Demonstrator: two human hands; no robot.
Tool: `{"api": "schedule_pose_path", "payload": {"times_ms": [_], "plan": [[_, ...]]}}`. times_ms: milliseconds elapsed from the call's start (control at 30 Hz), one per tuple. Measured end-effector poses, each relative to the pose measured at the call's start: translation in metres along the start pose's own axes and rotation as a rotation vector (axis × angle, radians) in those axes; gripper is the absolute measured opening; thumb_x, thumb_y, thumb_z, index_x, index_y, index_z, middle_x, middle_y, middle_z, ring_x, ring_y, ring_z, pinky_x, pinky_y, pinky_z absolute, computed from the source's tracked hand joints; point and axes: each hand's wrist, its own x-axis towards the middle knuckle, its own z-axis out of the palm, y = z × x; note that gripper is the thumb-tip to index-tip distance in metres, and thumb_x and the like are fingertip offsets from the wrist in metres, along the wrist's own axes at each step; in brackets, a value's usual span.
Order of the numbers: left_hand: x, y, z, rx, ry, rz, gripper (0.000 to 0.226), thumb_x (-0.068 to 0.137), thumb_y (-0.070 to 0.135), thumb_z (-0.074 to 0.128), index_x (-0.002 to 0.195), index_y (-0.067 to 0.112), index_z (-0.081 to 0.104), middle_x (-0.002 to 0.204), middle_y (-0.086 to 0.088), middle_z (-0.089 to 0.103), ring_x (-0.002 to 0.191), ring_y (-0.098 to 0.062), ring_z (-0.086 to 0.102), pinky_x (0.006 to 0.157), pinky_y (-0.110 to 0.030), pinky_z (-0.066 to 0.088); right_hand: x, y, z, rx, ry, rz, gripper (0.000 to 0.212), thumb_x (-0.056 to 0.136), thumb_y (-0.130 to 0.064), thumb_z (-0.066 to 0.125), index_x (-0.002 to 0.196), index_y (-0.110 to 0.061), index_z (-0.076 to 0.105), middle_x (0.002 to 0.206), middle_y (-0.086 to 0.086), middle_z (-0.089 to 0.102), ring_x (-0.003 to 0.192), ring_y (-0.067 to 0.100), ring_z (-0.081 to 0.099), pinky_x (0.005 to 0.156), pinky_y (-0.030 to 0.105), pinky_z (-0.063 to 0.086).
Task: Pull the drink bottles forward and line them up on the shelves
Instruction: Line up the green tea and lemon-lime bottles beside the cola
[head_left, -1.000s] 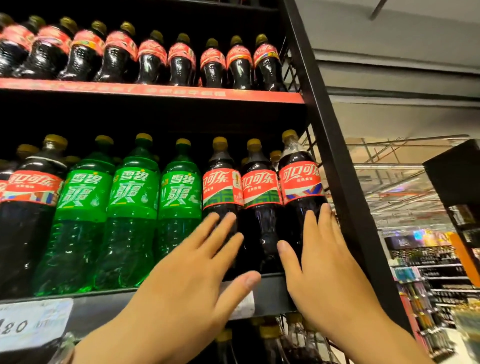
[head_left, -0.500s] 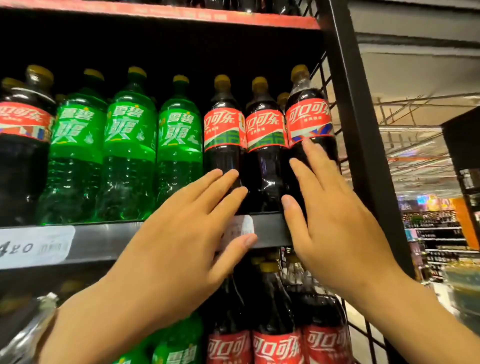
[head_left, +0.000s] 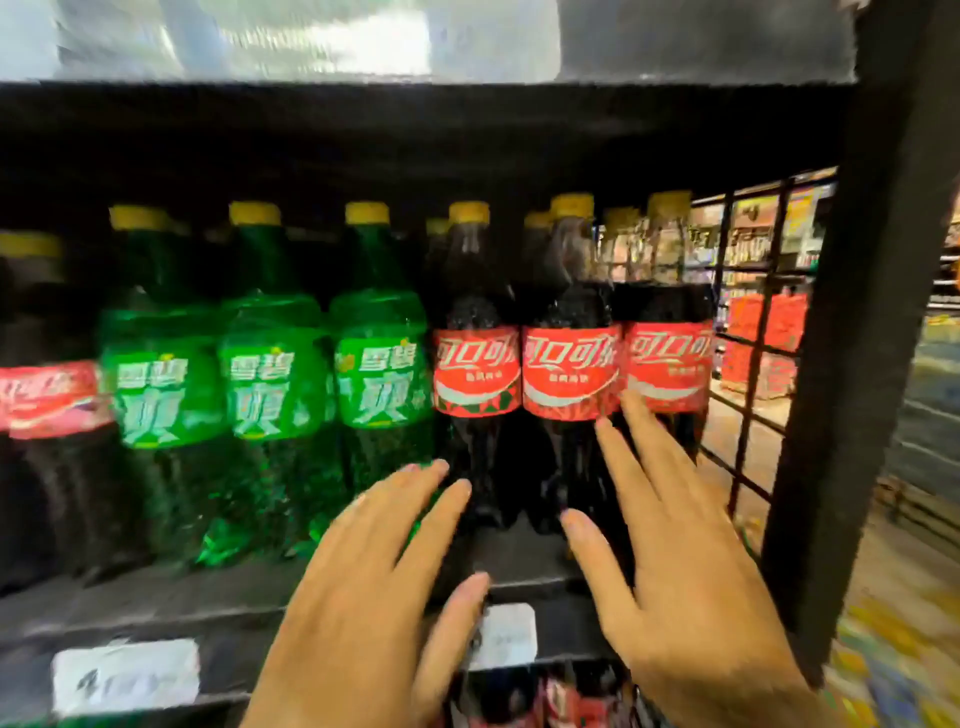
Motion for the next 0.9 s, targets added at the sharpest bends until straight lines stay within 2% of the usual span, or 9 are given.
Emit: {"api": "schedule_pose_path", "payload": {"times_ms": [100,167,300,400,533,633,800,900], "plan": [[-0.024,-0.003,0.016,-0.009,-0.172,-0.073,0.057,0.092,0.048,0.041,0.137,0.014,0.05,0.148,0.001,0.039,0.141,-0.017,0.029,0.112,-0.036,0.024,-0.022,0.002,0.021,-0.022,-0.072,-0.034,0.067,0.094,-0.053,0.034,0.151,-0.019,0.024,0.16,-0.003,0.005,0.143,-0.001,-0.01,0.116,0.02,0.0],[-0.027,-0.007,0.02,0.024,-0.211,-0.054,0.057,0.094,0.048,0.041,0.139,0.014,0.048,0.151,0.001,0.034,0.145,-0.016,0.017,0.116,-0.037,0.019,-0.028,0.007,0.028,-0.034,-0.093,-0.055,0.066,0.094,-0.052,0.038,0.149,-0.016,0.028,0.16,0.0,0.003,0.145,0.005,-0.002,0.116,0.023,0.003],[-0.026,-0.01,0.023,0.072,-0.224,-0.02,0.054,0.096,0.047,0.04,0.132,0.01,0.054,0.15,-0.006,0.036,0.145,-0.022,0.018,0.116,-0.04,0.019,-0.025,0.015,0.031,-0.05,-0.065,-0.059,0.065,0.093,-0.053,0.04,0.147,-0.018,0.032,0.16,-0.003,0.002,0.145,0.015,0.013,0.113,0.026,0.012],[-0.027,-0.006,0.028,0.122,-0.205,0.003,0.052,0.098,0.043,0.035,0.131,0.008,0.056,0.15,-0.008,0.037,0.145,-0.025,0.017,0.117,-0.042,0.019,-0.026,0.017,0.035,-0.043,-0.025,-0.08,0.062,0.094,-0.048,0.044,0.144,-0.012,0.038,0.16,0.005,0.009,0.143,0.022,0.022,0.114,0.034,0.02],[-0.031,0.001,0.032,0.276,-0.208,0.015,0.052,0.101,0.039,0.028,0.134,0.008,0.053,0.148,-0.009,0.04,0.145,-0.03,0.016,0.116,-0.049,0.014,-0.03,0.021,0.04,-0.092,-0.016,-0.117,0.062,0.098,-0.046,0.037,0.147,-0.009,0.032,0.159,0.013,0.009,0.144,0.023,0.019,0.117,0.036,0.016],[-0.036,0.005,0.036,0.325,-0.184,-0.004,0.052,0.102,0.038,0.026,0.136,0.006,0.049,0.148,-0.011,0.039,0.144,-0.031,0.019,0.117,-0.049,0.013,-0.03,0.023,0.041,-0.123,-0.005,-0.153,0.063,0.099,-0.048,0.032,0.148,-0.008,0.03,0.158,0.015,0.009,0.144,0.024,0.018,0.118,0.037,0.014],[-0.048,0.013,0.037,0.237,-0.17,-0.103,0.057,0.1,0.044,0.03,0.142,0.007,0.04,0.153,-0.011,0.03,0.145,-0.027,0.019,0.118,-0.044,0.01,-0.041,0.03,0.041,-0.011,0.003,-0.15,0.062,0.097,-0.046,0.039,0.144,-0.006,0.034,0.156,0.012,0.02,0.142,0.024,0.025,0.116,0.037,0.017],[-0.069,0.026,0.034,-0.02,-0.094,-0.153,0.048,0.101,0.035,0.038,0.142,0.01,0.04,0.155,-0.009,0.027,0.145,-0.023,0.017,0.119,-0.044,0.007,-0.066,0.032,0.04,0.012,0.031,-0.185,0.057,0.096,-0.038,0.044,0.14,-0.001,0.041,0.152,0.016,0.03,0.14,0.029,0.03,0.118,0.038,0.014]]}}
